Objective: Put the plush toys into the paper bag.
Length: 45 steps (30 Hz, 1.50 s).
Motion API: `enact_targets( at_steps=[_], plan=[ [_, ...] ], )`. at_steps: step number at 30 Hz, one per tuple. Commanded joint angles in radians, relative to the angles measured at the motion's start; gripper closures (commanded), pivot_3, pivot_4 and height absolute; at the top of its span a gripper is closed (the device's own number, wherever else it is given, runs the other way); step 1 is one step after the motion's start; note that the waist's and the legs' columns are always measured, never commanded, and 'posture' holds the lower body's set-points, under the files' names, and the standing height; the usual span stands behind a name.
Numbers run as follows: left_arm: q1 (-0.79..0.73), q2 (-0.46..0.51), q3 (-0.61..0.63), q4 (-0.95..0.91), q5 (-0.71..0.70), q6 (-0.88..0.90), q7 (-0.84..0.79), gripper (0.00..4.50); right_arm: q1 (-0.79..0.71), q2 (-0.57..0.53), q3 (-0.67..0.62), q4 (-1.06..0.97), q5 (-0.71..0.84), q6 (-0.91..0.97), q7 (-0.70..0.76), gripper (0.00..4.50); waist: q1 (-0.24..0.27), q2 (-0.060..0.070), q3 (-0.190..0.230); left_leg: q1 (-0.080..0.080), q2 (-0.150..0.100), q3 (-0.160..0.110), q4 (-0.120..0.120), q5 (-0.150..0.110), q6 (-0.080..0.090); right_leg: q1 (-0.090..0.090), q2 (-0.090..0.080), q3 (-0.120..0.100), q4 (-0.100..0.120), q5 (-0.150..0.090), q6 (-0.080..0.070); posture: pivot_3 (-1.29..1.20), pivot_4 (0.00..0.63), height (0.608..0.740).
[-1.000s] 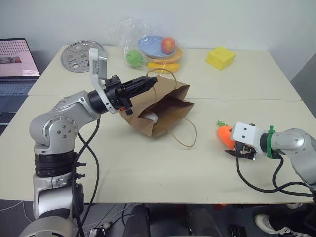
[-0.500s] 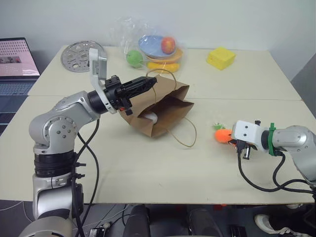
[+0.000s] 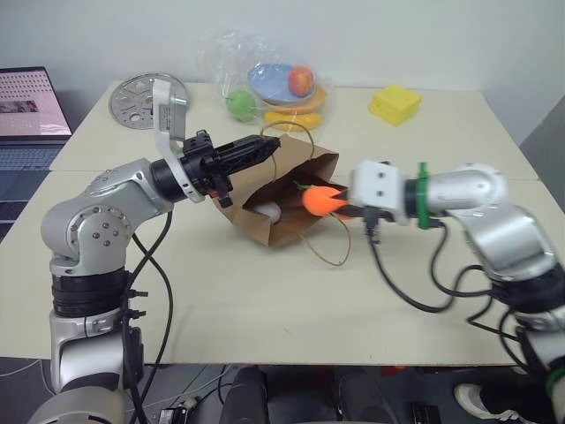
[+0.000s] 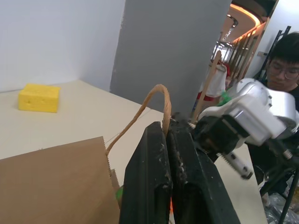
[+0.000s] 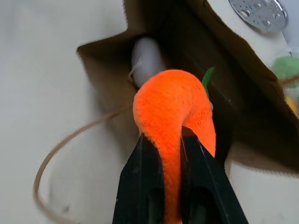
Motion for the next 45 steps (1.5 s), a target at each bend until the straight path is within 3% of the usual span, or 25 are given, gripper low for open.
enact_targets(
  at_steps=[1, 4, 8, 12, 19, 24, 30, 36, 43, 45],
  plan=[
    [-0.006, 0.001, 0.013, -0.038, -0.018, -0.007, 0.003, 4.5, -0.102, 0.112, 0.026, 0.135, -0.073, -0.018, -0.09, 4.48, 0.0, 0.0, 0.0, 0.0, 0.0, 0.0, 0.0, 0.0, 0.0, -0.001, 0.0, 0.0, 0.001, 0.0, 0.0, 0.0, 0.15, 0.74],
    [-0.01, -0.001, 0.013, -0.035, -0.017, -0.008, 0.004, 4.5, -0.125, 0.134, 0.061, 0.2, -0.131, -0.07, -0.085, 4.48, 0.008, 0.0, 0.0, 0.0, 0.0, -0.001, -0.001, 0.0, 0.0, -0.002, 0.0, -0.001, 0.004, 0.0, 0.0, 0.0, 0.15, 0.74],
    [-0.013, -0.005, 0.014, -0.033, -0.016, -0.009, 0.008, 4.5, -0.144, 0.176, 0.057, 0.287, -0.196, -0.131, -0.155, 3.16, 0.012, 0.0, 0.0, -0.001, -0.001, -0.003, -0.001, 0.0, 0.0, -0.001, -0.001, -0.003, 0.003, 0.0, 0.0, 0.0, 0.15, 0.74],
    [-0.011, -0.012, 0.018, -0.026, -0.014, -0.015, 0.016, 4.5, -0.117, 0.163, 0.006, 0.186, -0.151, -0.102, -0.11, 1.71, 0.008, 0.0, 0.0, -0.001, 0.0, -0.003, -0.001, 0.0, 0.0, -0.002, 0.0, -0.003, 0.004, 0.0, 0.0, 0.0, 0.15, 0.74],
    [-0.019, -0.015, 0.014, -0.012, -0.004, -0.023, 0.018, 4.5, -0.065, 0.106, -0.081, -0.006, -0.058, -0.002, -0.039, 1.71, 0.007, 0.0, 0.0, -0.001, 0.0, -0.003, -0.001, 0.0, 0.0, -0.001, 0.0, -0.003, 0.005, 0.0, 0.0, 0.0, 0.15, 0.74],
    [-0.026, -0.021, 0.013, 0.001, 0.012, -0.035, 0.023, 4.5, 0.097, -0.079, -0.237, -0.269, 0.123, 0.173, 0.08, 1.71, 0.019, 0.0, 0.0, -0.001, -0.001, -0.004, -0.001, 0.0, 0.0, 0.0, -0.001, -0.004, 0.003, 0.0, 0.0, 0.0, 0.15, 0.74],
    [-0.024, -0.015, 0.014, 0.006, 0.022, -0.039, 0.015, 4.5, 0.266, -0.134, -0.286, -0.297, 0.137, 0.259, -0.017, 1.71, 0.008, 0.0, 0.0, 0.0, -0.001, -0.003, 0.0, 0.0, 0.0, 0.0, 0.0, -0.002, 0.004, 0.0, 0.0, 0.0, 0.15, 0.74],
    [-0.034, -0.003, 0.016, 0.016, 0.027, -0.039, 0.011, 4.5, 0.335, 0.025, -0.222, -0.067, 0.074, 0.236, -0.202, 1.71, -0.002, -0.001, 0.0, 0.002, 0.0, 0.0, 0.0, 0.0, 0.0, 0.0, 0.001, 0.0, 0.005, 0.0, 0.0, 0.0, 0.15, 0.74],
    [-0.028, 0.003, 0.019, 0.012, 0.033, -0.045, 0.014, 4.5, 0.321, 0.139, -0.21, 0.068, 0.107, 0.264, -0.242, 1.71, 0.0, -0.001, 0.0, 0.001, 0.0, -0.001, -0.001, 0.0, 0.0, -0.001, 0.0, 0.0, 0.005, 0.0, 0.0, 0.0, 0.15, 0.74],
    [-0.024, 0.005, 0.021, 0.007, 0.033, -0.043, 0.014, 4.5, 0.318, 0.158, -0.232, 0.054, 0.156, 0.299, -0.228, 2.27, 0.0, -0.001, 0.0, 0.001, 0.0, -0.001, -0.001, 0.0, 0.0, -0.001, 0.0, 0.0, 0.004, 0.0, 0.0, 0.0, 0.15, 0.74]
  ],
)
